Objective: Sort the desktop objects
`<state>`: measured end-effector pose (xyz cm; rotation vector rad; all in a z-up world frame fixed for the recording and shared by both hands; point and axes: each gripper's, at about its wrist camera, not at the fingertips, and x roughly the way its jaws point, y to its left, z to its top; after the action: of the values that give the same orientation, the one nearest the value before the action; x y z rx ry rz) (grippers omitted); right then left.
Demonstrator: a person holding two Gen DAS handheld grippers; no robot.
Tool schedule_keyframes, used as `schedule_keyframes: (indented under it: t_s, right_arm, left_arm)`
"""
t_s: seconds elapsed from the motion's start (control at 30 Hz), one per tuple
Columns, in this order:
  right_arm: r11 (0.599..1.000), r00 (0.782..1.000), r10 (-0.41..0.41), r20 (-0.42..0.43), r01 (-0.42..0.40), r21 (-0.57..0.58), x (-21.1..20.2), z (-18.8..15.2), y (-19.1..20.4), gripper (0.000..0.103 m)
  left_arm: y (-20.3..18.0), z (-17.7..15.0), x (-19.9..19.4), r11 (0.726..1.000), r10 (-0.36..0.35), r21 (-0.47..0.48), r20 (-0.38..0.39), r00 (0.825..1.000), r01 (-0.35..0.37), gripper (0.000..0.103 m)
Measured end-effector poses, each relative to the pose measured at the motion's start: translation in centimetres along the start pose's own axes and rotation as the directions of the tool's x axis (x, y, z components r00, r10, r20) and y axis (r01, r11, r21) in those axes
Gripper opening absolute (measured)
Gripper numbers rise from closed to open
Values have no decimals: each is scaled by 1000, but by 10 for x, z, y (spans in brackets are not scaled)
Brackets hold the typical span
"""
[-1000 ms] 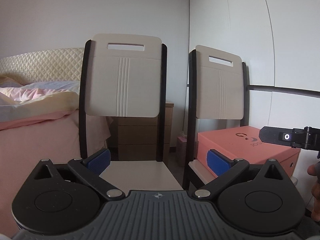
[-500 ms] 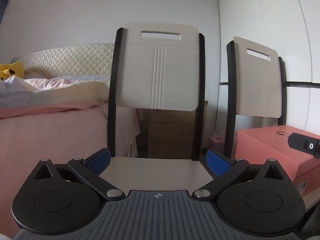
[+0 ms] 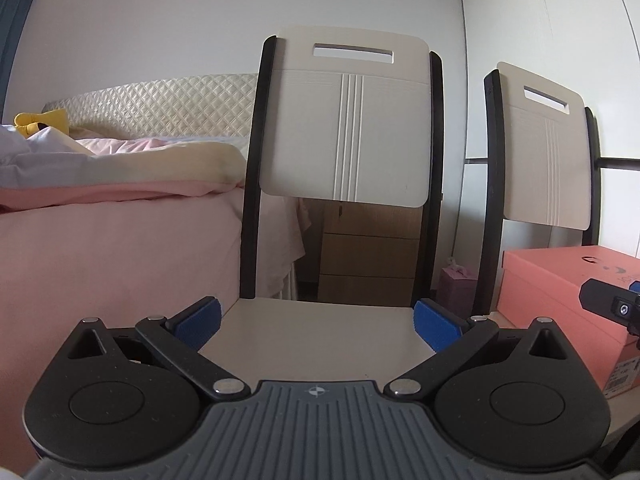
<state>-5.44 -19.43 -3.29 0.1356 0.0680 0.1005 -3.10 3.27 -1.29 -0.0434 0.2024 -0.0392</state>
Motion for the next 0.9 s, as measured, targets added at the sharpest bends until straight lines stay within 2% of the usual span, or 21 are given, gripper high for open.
schedule_keyframes:
  t_s: [0.13,0.9]
  right_arm:
    - [1000,1000,-22,-12,22,-11,2,-2,-1,103]
    - [999,999,-30,-40,29,-20,0,-5,-9,103]
  left_arm:
    - [-1,0,-2,1000,1,1,1,1000,-1,103]
    - [-2,-3,-3,1000,-14,10,-15,1000,14,103]
